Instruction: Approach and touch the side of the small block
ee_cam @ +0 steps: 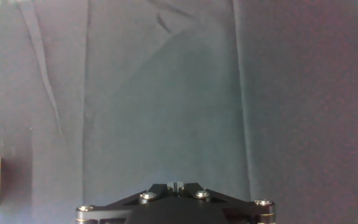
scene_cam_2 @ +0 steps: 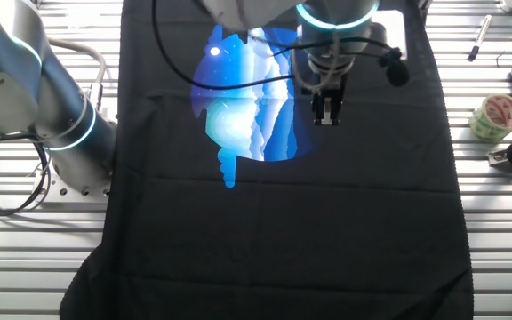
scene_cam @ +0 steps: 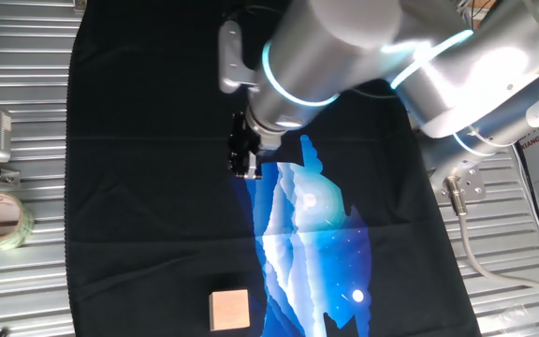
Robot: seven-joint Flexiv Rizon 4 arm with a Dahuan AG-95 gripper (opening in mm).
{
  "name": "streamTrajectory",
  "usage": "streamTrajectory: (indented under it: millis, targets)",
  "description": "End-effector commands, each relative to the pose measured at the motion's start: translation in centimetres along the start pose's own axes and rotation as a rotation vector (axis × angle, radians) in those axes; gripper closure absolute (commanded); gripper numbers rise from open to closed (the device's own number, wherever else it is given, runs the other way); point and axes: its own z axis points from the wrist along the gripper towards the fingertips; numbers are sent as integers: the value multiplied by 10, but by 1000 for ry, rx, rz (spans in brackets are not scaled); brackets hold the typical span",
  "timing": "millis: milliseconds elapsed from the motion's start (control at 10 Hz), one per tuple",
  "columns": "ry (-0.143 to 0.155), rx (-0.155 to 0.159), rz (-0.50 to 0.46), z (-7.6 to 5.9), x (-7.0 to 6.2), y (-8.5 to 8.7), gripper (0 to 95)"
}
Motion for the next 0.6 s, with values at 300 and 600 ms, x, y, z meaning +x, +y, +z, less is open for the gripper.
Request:
streamTrajectory:
  millis: [300,600]
  targets:
    - [23,14,-3,0,2,-1,950]
    - [30,18,-3,0,2,-1,950]
